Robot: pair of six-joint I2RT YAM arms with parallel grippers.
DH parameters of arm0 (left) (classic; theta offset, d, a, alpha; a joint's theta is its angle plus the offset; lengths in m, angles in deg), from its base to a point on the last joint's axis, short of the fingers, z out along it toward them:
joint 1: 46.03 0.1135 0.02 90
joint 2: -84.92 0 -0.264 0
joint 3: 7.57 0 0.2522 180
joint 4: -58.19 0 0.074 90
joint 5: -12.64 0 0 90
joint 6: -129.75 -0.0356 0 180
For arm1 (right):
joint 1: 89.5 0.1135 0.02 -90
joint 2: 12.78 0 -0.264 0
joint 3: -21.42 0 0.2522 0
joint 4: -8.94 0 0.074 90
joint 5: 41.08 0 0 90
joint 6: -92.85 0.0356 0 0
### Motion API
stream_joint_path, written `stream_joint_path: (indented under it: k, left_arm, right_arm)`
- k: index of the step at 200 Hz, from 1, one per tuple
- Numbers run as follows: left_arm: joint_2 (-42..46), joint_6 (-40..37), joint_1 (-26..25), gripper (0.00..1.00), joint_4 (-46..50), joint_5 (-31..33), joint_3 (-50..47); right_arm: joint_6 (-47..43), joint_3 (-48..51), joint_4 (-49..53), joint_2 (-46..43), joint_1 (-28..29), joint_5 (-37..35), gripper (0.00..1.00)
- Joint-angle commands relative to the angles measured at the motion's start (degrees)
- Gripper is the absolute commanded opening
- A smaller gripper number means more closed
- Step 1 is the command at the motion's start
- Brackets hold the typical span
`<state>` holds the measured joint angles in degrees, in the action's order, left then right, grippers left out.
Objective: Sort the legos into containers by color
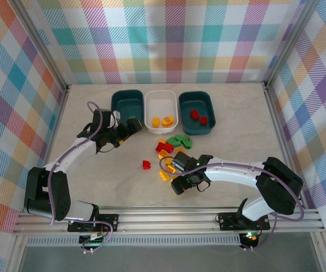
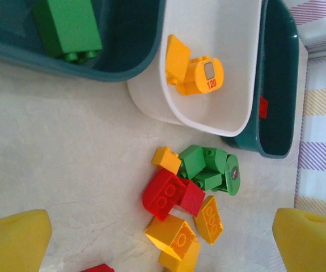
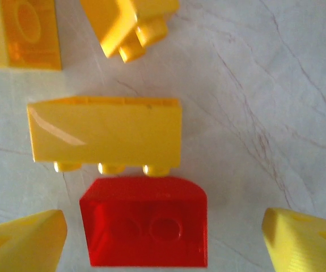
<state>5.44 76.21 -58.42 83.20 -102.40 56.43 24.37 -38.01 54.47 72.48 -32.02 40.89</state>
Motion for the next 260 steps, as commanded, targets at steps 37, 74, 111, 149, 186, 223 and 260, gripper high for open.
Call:
stream_joint_path:
  k: [37, 74, 111, 149, 186, 223, 260]
  left_arm:
    - [4.6, 1.38, -1.33, 1.0, -1.76, -0.46, -3.7]
    - [7.54, 0.97, -1.59, 1.0, 0.03, 0.86, -4.7]
    - [9.05, 0.23, -1.59, 1.0, 1.26, 1.26, -5.02]
    - [8.91, -0.38, -1.6, 1.0, 1.15, 0.87, -5.15]
    - [10.47, -0.69, -1.6, 1.0, 1.14, 1.0, -6.4]
    - [11.48, 0.67, -2.26, 1.0, -2.49, -1.13, -9.12]
    - [11.07, -0.57, -7.47, 1.0, -0.9, 0.07, -8.83]
  right_arm:
    - [0.07, 0.09, -3.73, 2.77, 0.39, 0.88, 0.69]
    - [1.23, 1.3, -3.77, 0.58, 0.41, -1.06, 0.6]
    - [2.17, 1.04, -3.34, 0.01, 0.44, -2.25, 0.51]
    - [3.36, 1.92, -4.42, -3.54, 0.43, -6.65, 0.44]
    - [3.44, 0.04, -3.06, -4.84, 0.09, -11.63, 0.41]
    - [1.32, -6.68, -5.54, -7.69, -9.66, -15.29, 0.4]
    - [-1.0, -14.66, -14.59, -2.4, -24.31, -14.11, 0.39]
